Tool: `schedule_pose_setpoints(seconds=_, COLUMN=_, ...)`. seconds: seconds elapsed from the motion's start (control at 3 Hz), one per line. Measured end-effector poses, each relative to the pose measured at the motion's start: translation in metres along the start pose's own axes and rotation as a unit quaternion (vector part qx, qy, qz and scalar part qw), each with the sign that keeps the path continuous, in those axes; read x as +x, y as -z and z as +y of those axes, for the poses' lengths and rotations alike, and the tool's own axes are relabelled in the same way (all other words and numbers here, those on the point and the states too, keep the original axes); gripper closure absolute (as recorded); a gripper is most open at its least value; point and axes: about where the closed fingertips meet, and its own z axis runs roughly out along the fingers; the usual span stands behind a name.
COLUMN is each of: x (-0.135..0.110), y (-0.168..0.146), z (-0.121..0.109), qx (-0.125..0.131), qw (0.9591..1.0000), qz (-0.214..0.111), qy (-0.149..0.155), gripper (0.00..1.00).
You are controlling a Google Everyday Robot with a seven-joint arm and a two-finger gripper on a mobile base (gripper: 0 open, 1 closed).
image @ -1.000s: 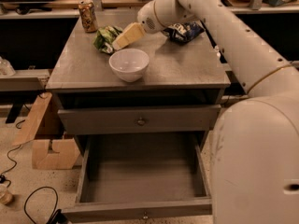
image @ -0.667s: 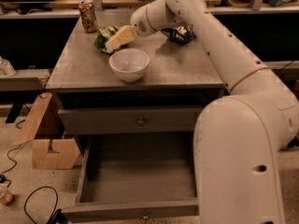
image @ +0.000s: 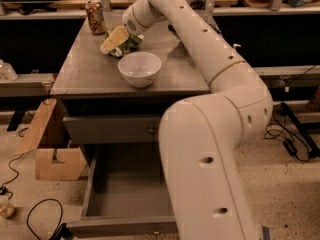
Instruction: Place green jalapeno chip bag into middle drawer
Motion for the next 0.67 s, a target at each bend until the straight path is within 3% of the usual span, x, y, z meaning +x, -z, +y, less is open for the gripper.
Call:
schedule_pose_setpoints(seconds=0.33, x=0.014, y=-0.013, z=-0.014, qx=0.038, qw=0.9959, qz=0.080, qy=-0.019, gripper=0.00)
schedule_pose_setpoints(seconds=0.67, x=0.029, y=-0.020, z=-0.018, qx=0.059, qw=0.9888, qz=0.132, qy=-0.036, gripper=0.14)
